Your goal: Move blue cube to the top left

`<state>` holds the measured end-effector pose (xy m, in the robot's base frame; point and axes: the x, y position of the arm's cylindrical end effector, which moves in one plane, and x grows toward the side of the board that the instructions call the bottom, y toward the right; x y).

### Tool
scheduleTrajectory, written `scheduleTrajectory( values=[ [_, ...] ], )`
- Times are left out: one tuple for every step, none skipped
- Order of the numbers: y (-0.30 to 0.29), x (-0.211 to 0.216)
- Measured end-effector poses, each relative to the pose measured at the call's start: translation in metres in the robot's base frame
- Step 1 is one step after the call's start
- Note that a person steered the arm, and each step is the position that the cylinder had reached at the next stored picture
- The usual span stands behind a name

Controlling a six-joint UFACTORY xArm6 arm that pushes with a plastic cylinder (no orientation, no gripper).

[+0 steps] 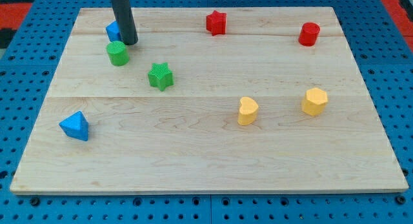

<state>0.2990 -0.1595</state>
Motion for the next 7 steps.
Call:
scheduleTrajectory(
  values=[
    [-0.004, -0.002],
    [-0.005, -0.003],
    [-0.01, -0.012],
    [-0.01, -0.022],
    [-0.024, -0.026],
    [-0.039, -0.026],
    [-0.043, -0.028]
  ],
)
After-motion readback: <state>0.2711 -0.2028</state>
